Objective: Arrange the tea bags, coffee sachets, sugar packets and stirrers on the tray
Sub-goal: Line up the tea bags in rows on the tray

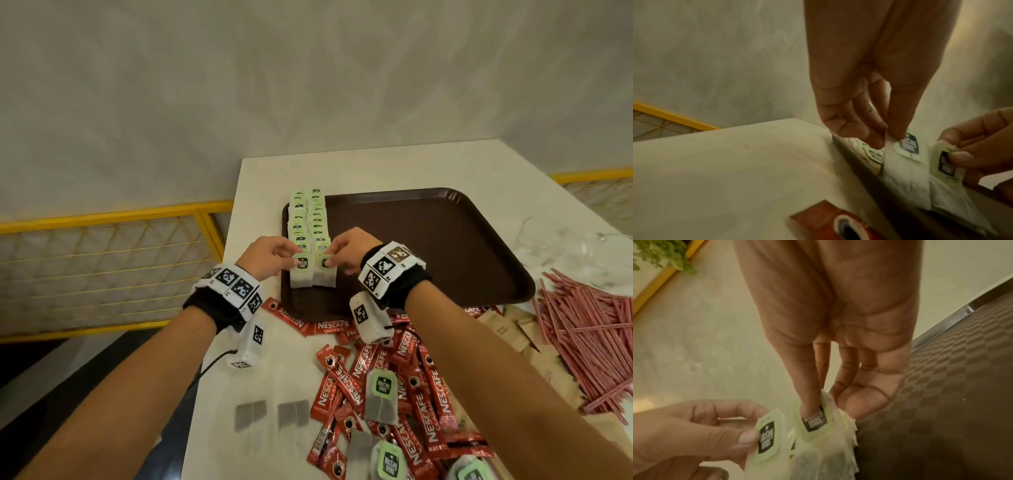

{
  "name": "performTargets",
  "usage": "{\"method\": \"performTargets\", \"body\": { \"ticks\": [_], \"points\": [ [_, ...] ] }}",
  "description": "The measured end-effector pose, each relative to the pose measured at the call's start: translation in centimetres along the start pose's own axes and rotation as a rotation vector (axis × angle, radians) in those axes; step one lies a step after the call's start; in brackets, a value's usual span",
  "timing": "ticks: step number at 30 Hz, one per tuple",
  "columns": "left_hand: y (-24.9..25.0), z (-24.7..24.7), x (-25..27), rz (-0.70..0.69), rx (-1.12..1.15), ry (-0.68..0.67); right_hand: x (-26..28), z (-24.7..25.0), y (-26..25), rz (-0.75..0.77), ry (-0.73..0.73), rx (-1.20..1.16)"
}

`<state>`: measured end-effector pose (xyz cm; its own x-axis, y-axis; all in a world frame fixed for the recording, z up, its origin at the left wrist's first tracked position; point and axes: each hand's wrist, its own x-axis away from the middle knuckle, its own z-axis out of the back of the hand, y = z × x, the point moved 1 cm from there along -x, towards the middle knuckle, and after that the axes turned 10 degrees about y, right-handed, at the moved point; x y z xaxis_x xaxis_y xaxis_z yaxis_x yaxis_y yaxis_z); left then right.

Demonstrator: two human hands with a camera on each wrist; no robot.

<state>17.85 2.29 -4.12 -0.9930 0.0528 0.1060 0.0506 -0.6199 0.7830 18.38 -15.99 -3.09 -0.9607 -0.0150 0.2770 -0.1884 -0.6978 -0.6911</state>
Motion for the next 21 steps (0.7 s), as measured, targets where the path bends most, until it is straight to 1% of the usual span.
{"method": "performTargets", "body": {
  "ticks": [3, 8, 14, 17, 19, 21],
  "points": [
    [-0.7, -0.2, -0.8, -0.021, -0.073, 0.043, -1.0, -0.4, -0.3, -0.009, -0.010, 0.014],
    [-0.8, -0.6, -0.9, -0.068, -0.173, 0.072, -1.8, -0.6, -0.4, -0.006, 0.010, 0.065],
    [-0.9, -0.8, -0.7, -0.096, -0.202, 0.121, -1.9, -0.6, -0.5, 0.017, 0.036, 0.103],
    [-0.5, -0.8, -0.2, -0.121, -0.184, 0.155, -1.8, -0.5, -0.4, -0.002, 0.065, 0.124],
    [-0.2, -0.9, 0.4, -0.168, -0.233, 0.108, -1.7, -0.2, -0.1, -0.040, 0.053, 0.158],
    [-0.2, -1.3, 0.9, -0.219, -0.338, 0.033, -1.6, -0.1, 0.3, -0.081, 0.021, 0.204]
  ]
}}
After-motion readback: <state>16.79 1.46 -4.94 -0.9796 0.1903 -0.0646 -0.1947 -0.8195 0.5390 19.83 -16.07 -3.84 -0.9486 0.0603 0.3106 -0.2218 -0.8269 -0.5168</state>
